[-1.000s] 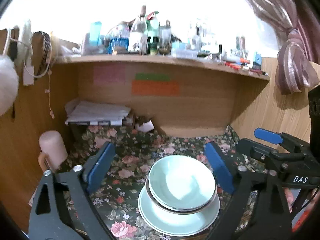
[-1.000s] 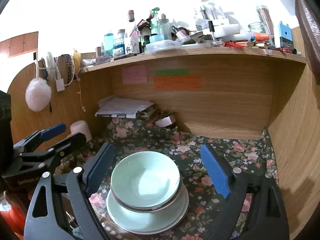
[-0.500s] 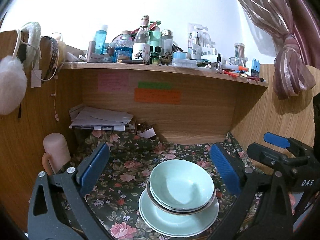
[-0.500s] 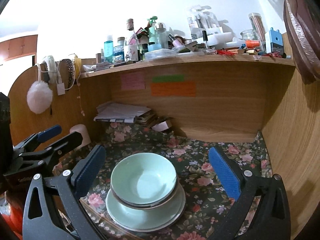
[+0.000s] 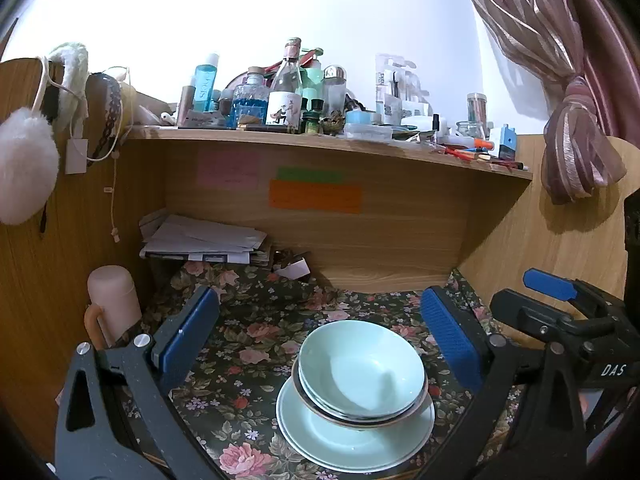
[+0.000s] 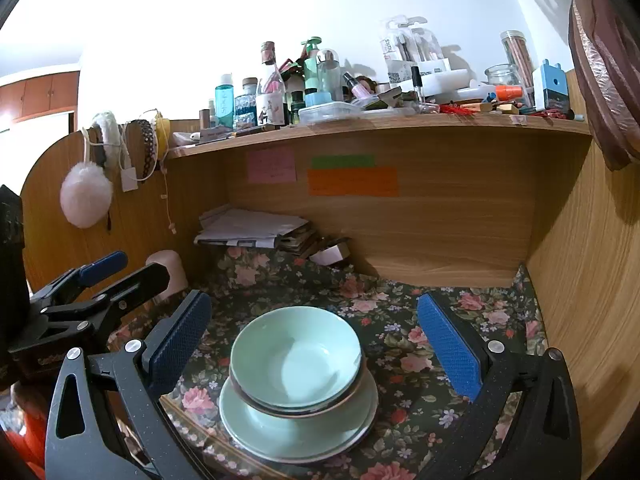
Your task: Organize plates and bowls
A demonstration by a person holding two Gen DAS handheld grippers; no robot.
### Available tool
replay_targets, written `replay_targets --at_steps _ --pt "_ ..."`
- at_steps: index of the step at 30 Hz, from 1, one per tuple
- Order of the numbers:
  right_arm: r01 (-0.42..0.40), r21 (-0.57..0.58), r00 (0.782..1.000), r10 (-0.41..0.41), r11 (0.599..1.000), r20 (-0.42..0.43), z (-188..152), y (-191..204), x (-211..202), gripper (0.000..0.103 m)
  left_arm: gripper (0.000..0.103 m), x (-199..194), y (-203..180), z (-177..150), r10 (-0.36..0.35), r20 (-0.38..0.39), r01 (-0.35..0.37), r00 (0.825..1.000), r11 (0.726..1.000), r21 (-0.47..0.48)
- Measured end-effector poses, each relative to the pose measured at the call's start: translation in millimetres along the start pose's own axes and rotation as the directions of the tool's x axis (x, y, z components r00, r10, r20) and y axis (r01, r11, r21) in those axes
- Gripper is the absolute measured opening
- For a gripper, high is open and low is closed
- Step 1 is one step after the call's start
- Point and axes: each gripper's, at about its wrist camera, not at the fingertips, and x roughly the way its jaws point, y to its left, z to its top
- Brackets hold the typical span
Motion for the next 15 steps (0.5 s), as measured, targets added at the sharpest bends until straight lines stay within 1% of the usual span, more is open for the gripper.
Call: replay_targets --at_steps 15 --pt "-0.006 -0.005 1.0 0.006 1.0 0.005 1.0 1.0 0.6 0.103 0.103 0.7 -2.2 0.6 -0.006 -0.004 0.006 1.0 1.0 0.002"
